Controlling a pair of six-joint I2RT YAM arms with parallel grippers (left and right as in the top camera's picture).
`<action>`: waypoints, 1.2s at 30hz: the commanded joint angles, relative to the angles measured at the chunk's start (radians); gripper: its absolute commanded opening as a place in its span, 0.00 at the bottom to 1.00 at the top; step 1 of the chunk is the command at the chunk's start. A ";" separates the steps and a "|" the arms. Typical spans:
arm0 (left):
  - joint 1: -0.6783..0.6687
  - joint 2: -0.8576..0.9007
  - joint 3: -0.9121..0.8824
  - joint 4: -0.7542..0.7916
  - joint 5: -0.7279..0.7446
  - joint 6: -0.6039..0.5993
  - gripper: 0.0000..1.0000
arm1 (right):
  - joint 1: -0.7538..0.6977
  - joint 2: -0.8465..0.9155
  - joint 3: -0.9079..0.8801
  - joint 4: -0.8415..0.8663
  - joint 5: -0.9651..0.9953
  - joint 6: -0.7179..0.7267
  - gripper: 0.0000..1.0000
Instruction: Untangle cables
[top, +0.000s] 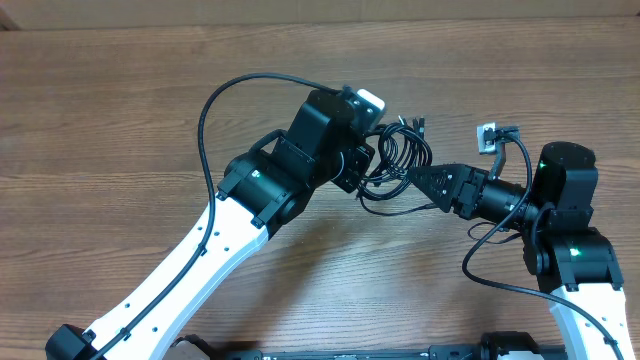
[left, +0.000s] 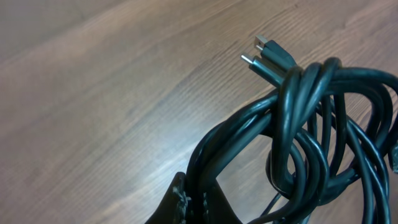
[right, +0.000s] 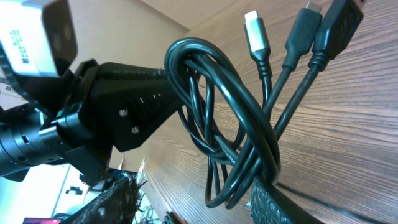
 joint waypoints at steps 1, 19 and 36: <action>-0.004 -0.032 0.018 0.016 0.009 0.170 0.04 | -0.004 -0.002 0.024 -0.002 0.003 -0.007 0.56; -0.002 -0.033 0.018 0.050 -0.068 -0.209 0.04 | -0.004 -0.001 0.024 -0.028 0.075 -0.004 0.55; -0.081 -0.033 0.018 0.072 -0.071 -0.438 0.04 | -0.004 0.000 0.024 -0.024 0.093 0.000 0.34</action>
